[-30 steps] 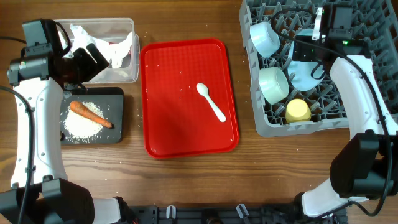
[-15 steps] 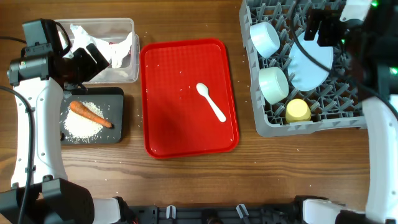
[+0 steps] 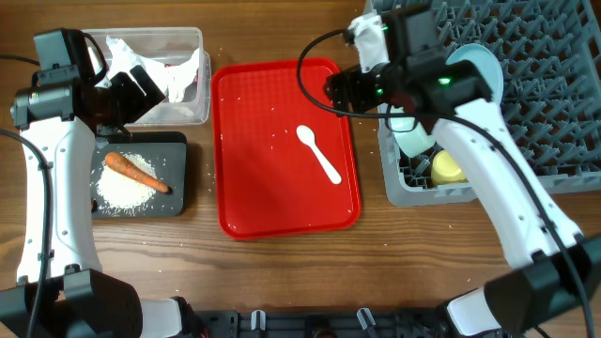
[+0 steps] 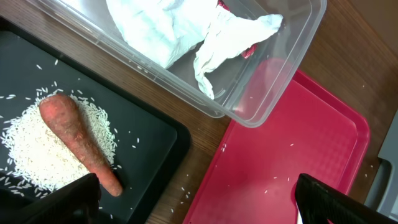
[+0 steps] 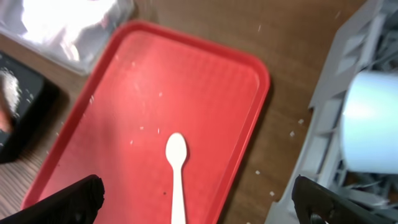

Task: Sort waste into correct bins and load items into the dishwasher rack
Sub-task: 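Move the right gripper to the white spoon on the red tray, then grasp the white spoon with the right gripper and lift it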

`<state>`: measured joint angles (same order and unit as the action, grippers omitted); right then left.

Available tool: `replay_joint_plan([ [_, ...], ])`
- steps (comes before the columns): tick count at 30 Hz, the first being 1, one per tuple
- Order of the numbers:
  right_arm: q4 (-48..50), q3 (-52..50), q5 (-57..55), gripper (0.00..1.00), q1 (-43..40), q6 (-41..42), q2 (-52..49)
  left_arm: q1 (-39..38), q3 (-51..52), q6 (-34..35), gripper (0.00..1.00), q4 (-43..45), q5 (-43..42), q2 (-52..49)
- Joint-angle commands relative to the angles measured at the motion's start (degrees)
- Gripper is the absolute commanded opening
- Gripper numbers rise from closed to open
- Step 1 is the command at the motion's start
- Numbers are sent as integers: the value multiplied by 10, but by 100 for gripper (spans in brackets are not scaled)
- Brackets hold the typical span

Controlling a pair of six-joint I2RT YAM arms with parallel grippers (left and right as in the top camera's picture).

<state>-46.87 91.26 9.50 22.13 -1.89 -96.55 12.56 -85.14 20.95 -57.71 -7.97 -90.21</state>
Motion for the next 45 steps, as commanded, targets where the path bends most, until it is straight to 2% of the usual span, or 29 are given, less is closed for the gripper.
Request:
replay_joint_plan([
  [1, 0, -1, -12, 100, 9, 25, -35, 2, -6, 5, 100, 0, 0, 2],
  [5, 31, -2, 68, 100, 10, 1, -70, 2, -6, 5, 100, 0, 0, 2],
  [12, 75, -2, 51, 95, 12, -28, -135, 2, -6, 5, 100, 0, 0, 2],
  [17, 86, -2, 34, 93, 12, -31, -167, 2, -6, 5, 100, 0, 0, 2],
  [25, 87, -4, 48, 86, 12, -41, -237, 2, -6, 5, 100, 0, 0, 2],
  [29, 85, -21, 95, 83, 12, -84, -253, 2, -6, 5, 100, 0, 0, 2],
  [36, 90, -27, 101, 78, 14, -87, -290, 2, -6, 5, 100, 0, 0, 2],
  [45, 91, -27, 96, 69, 58, -101, -315, 2, -6, 5, 100, 0, 0, 2],
])
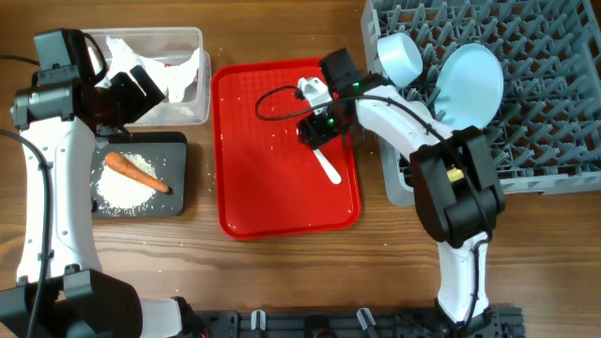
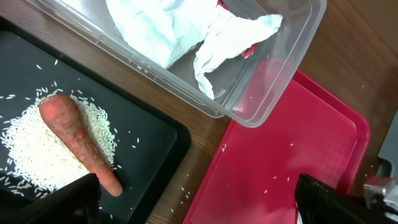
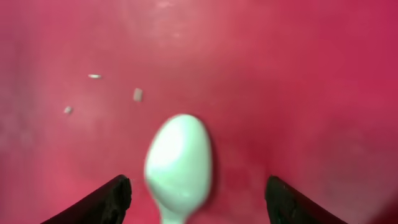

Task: Sort waste into correct bins and load items into the dishwasher rack
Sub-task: 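Grasp the white spoon with the right gripper and lift it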

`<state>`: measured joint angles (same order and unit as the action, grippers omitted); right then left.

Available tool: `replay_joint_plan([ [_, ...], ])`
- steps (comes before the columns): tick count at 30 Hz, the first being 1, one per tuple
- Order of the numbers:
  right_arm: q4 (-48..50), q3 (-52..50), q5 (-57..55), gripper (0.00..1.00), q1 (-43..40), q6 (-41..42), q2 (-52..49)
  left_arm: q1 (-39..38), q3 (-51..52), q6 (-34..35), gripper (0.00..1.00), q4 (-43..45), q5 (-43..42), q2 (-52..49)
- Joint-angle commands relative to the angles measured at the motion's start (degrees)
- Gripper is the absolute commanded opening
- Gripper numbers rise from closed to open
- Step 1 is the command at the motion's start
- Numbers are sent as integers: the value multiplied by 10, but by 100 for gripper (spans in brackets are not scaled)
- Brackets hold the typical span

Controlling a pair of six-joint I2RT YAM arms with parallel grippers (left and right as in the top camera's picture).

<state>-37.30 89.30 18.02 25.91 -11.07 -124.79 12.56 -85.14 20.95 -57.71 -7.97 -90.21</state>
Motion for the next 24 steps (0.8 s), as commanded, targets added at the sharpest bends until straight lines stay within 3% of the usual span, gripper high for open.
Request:
replay_joint_plan([
  [1, -5, -7, 3, 68, 27, -8, -33, 2, -6, 5, 100, 0, 0, 2],
  [7, -4, -24, -106, 60, 61, 26, -41, 2, -6, 5, 100, 0, 0, 2],
  [17, -6, -42, -112, 8, 63, 38, -55, 2, -6, 5, 100, 0, 0, 2],
  [24, -52, -40, -107, 4, 63, 37, -52, 2, -6, 5, 100, 0, 0, 2],
])
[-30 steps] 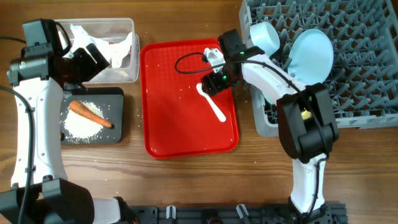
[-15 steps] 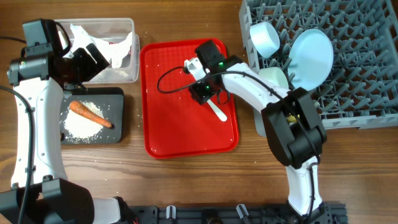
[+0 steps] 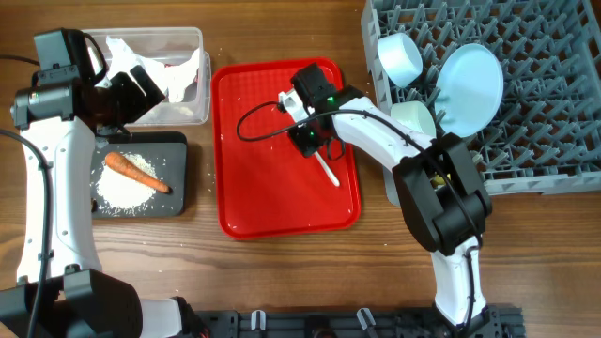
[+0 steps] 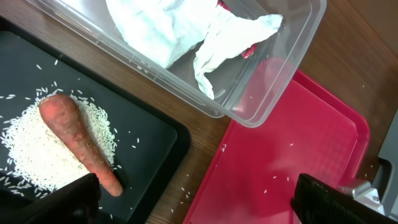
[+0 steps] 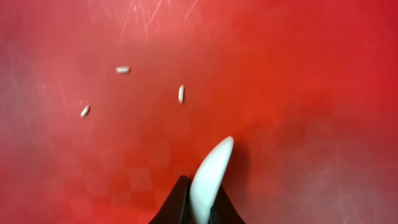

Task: Sort waste into correct bins and load items into the dishwasher rack
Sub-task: 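Grasp the white spoon with the right gripper and lift it, then carry the white spoon into the dish rack and release it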

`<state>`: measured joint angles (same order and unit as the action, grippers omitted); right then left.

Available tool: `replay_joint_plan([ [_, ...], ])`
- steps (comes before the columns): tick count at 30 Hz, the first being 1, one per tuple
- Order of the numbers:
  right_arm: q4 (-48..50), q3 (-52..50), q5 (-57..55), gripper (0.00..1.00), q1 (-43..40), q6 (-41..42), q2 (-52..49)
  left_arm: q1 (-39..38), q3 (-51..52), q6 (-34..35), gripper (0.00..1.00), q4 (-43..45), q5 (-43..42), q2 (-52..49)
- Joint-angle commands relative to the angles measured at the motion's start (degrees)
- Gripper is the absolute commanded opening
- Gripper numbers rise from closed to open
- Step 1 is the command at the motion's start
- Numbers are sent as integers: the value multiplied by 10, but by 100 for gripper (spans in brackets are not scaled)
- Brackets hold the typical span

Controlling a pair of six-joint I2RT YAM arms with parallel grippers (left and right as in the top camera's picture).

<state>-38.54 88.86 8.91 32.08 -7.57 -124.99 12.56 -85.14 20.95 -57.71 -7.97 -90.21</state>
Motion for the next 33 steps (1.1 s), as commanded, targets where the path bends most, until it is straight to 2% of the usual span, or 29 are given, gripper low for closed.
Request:
replay_joint_plan([
  [1, -44, -36, -16, 4, 2, 2, -45, 2, -6, 5, 100, 0, 0, 2],
  [8, -108, 24, -16, 4, -18, 2, 41, 2, -6, 5, 100, 0, 0, 2],
  [12, -128, 64, -26, 4, -57, 0, 138, 2, -6, 5, 100, 0, 0, 2],
  [17, -141, 64, -73, 4, -125, 0, 253, 2, -6, 5, 100, 0, 0, 2],
  [20, -153, 64, -88, 4, -180, -38, 293, 2, -6, 5, 100, 0, 0, 2],
  [24, -156, 61, -89, 4, -243, -121, 296, 2, -6, 5, 100, 0, 0, 2],
  [26, -154, 59, -89, 4, -271, -127, 295, 2, -6, 5, 100, 0, 0, 2],
  [30, -158, 59, -91, 5, -331, -47, 295, 2, -6, 5, 100, 0, 0, 2],
  [33, -186, 59, -91, 4, -381, 94, 296, 2, -6, 5, 100, 0, 0, 2],
])
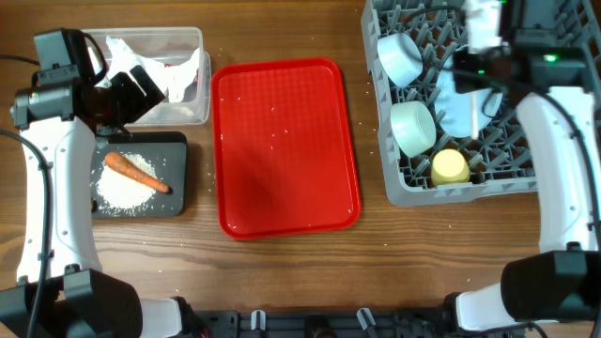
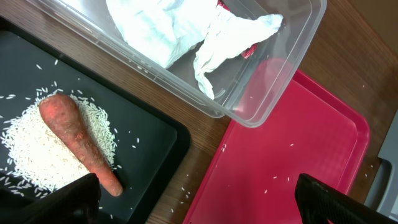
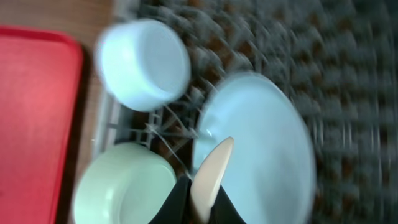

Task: Sort waste into correct bins and load items into the dishwasher rack
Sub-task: 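Carry the white spoon into the dish rack and release it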

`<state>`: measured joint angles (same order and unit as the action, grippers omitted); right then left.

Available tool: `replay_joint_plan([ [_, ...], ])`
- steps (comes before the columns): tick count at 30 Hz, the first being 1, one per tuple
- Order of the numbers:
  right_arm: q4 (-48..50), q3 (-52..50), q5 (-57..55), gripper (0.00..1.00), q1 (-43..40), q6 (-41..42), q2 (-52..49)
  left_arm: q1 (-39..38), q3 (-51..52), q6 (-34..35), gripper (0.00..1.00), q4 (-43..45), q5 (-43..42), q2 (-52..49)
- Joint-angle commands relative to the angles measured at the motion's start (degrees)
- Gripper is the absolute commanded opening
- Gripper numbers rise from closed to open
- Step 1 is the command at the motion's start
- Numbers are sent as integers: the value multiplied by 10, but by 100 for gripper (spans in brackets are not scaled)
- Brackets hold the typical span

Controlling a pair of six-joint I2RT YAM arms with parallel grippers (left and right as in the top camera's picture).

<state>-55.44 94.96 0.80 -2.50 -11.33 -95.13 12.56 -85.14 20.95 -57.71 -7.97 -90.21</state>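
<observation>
A white plastic spoon (image 3: 211, 167) is pinched edge-on in my right gripper (image 3: 200, 202), which is shut on it above the grey dishwasher rack (image 1: 563, 113). Below it stand a light blue plate (image 3: 267, 143), a white cup (image 3: 144, 62) and a pale green bowl (image 3: 124, 186). The red tray (image 1: 282, 188) holds only stray rice grains. My left gripper (image 2: 196, 208) hangs open, nothing between its fingers, over the gap between the black tray (image 2: 155, 143) and the red tray. A clear bin (image 2: 273, 74) holds crumpled white paper.
A carrot (image 1: 134, 172) lies on a heap of rice on the black tray at the left. A yellow cup (image 1: 450, 167) sits in the rack's front corner. The rack's near wall rises beside the red tray's right edge.
My right gripper, then shut on the spoon down on the red tray, now holds it over the rack by the blue plate. The red tray has no spoon on it. The left arm is unchanged.
The spoon lay on the red tray with my right gripper open high above it. Then the open fingers stood low around the spoon's bowl, then they were shut on it. Now the spoon hangs over the rack. My left gripper stayed open by the bins throughout.
</observation>
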Motion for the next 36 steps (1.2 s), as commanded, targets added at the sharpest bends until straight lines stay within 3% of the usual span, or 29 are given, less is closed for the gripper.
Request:
replay_joint_plan([
  [1, -29, -2, -13, 5, -47, 177, -3, 2, -6, 5, 100, 0, 0, 2],
  [5, -76, -2, -71, 4, -84, 398, -3, 2, -6, 5, 100, 0, 0, 2],
  [8, -146, -5, -183, 4, -97, 628, -3, 2, -6, 5, 100, 0, 0, 2],
  [11, -190, -24, -243, 4, -109, 752, -3, 2, -6, 5, 100, 0, 0, 2],
  [20, -137, -126, -291, 4, -156, 820, -3, 2, -6, 5, 100, 0, 0, 2],
  [27, -21, -208, -294, 4, -161, 818, -3, 2, -6, 5, 100, 0, 0, 2],
  [31, -5, -215, -297, 6, -161, 818, -3, 2, -6, 5, 100, 0, 0, 2],
  [32, -5, -215, -298, 27, -161, 818, -3, 2, -6, 5, 100, 0, 0, 2],
  [33, -5, -215, -300, 71, -161, 817, -3, 2, -6, 5, 100, 0, 0, 2],
  [34, -5, -215, -300, 100, -161, 812, -3, 2, -6, 5, 100, 0, 0, 2],
  [36, -3, -215, -300, 100, -161, 786, -3, 2, -6, 5, 100, 0, 0, 2],
])
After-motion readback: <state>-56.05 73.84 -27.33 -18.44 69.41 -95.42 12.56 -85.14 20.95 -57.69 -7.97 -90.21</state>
